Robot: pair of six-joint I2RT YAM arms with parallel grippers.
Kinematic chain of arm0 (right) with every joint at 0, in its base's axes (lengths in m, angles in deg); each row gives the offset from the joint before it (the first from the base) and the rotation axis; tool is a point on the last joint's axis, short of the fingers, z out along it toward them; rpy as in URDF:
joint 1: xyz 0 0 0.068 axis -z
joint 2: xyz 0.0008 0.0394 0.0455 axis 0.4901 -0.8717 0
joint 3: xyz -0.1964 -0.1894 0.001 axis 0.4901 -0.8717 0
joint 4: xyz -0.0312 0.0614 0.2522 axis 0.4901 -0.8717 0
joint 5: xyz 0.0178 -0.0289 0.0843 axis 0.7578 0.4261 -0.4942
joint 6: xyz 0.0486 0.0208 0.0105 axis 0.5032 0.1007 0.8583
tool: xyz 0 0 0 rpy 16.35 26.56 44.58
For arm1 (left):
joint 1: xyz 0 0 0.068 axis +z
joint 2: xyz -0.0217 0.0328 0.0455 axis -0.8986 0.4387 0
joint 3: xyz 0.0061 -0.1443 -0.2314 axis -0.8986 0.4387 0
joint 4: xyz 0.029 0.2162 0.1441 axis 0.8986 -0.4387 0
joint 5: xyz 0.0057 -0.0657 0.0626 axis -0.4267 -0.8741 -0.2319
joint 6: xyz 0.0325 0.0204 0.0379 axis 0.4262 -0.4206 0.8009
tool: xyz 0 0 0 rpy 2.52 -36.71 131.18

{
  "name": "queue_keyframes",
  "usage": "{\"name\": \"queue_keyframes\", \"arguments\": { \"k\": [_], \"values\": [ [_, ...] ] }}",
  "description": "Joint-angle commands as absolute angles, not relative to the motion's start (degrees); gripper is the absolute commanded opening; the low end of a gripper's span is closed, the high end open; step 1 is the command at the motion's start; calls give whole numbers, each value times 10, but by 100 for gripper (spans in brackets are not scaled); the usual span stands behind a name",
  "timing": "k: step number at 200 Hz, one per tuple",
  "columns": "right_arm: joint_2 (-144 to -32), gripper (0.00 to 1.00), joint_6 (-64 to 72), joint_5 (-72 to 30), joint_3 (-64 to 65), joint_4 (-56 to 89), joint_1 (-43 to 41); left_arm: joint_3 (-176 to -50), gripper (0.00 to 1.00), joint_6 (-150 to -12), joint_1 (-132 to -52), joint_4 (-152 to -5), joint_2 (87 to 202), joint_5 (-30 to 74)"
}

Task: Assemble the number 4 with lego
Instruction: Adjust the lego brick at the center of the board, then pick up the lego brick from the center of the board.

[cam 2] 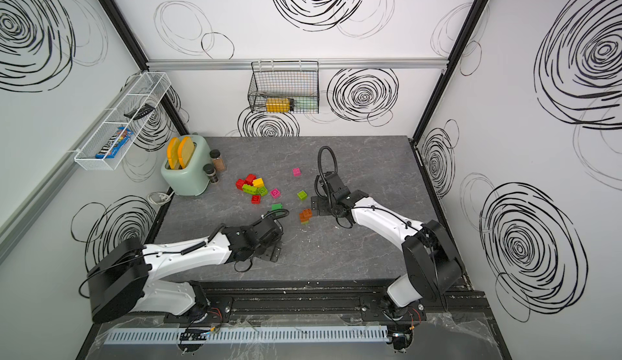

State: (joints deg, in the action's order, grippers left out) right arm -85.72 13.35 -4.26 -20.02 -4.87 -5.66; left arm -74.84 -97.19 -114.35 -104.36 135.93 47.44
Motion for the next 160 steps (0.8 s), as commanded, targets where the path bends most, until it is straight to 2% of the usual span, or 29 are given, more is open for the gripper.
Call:
{"name": "queue_keyframes", "arguments": {
  "k": [1,26,41,76,126,160],
  "values": [
    [-843,99,138,-32,-194,-57,-55,-710,96,-984,-1124,-971,1317,445],
    [-843,99,142,-35,-193,-57,-56,-690,96,-1012,-1093,-1001,1313,461],
    [-844,99,143,-34,-189,-59,-56,-682,100,-1026,-1093,-1019,1323,463],
    [-842,99,142,-32,-187,-58,-56,-653,86,-1042,-1121,-1011,1351,436],
    [-843,99,141,-35,-184,-58,-57,-634,56,-1027,-1127,-979,1348,426],
    [-841,99,142,-31,-183,-54,-57,-634,49,-1049,-1150,-1003,1344,422]
  ]
}}
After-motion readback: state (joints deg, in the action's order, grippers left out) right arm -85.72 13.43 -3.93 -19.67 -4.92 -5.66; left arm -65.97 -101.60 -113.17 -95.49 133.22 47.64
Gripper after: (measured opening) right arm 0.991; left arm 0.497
